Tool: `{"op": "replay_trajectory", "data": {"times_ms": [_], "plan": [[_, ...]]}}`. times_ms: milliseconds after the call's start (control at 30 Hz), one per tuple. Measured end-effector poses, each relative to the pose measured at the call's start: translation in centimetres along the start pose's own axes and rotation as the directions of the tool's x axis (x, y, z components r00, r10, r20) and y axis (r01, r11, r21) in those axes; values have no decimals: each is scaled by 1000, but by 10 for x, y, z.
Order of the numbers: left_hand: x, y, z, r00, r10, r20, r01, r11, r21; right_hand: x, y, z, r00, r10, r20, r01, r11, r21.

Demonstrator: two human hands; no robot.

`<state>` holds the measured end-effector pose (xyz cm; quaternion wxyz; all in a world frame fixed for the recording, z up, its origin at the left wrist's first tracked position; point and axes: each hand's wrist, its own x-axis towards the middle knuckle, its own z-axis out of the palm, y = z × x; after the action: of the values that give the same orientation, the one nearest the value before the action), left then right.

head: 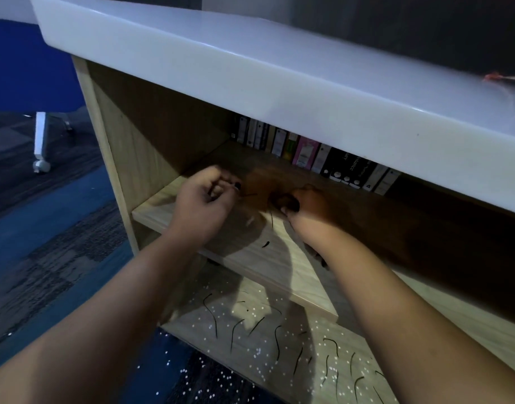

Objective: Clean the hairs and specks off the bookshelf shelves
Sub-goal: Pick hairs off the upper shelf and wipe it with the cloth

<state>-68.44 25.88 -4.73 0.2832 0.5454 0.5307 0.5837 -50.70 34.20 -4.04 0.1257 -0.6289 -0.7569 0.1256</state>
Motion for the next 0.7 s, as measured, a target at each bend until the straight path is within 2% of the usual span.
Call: {"op": "replay_trajectory", "data": {"times_ms": [67,133,267,333,433,567,700], "plan": [[11,-1,-18,998,4,-65,-1,999,47,2,0,3,1000,4,-16,-5,998,-70],[22,-6,-35,997,-24,-69,33,990,138,-6,1,3,999,-28,-31,24,991,-132],[31,-22,-51,995,-55,87,24,945,325,-28,11,2,981,-180,-76,166,973,-158],[33,-29,-52,993,-78,89,49,956,288,-29,17,3,968,-234,-93,215,960,-178],[37,-33,-56,987,-151,47,146,984,99,-14,20,3,978,-192,-85,176,971,-163],[40,-36,-60,997,-73,31,71,996,56,14,22,2,972,-179,-149,157,977,-147],[40,-38,-61,993,-116,36,115,992,49,38,16,-1,974,-180,-138,168,981,-95]]}}
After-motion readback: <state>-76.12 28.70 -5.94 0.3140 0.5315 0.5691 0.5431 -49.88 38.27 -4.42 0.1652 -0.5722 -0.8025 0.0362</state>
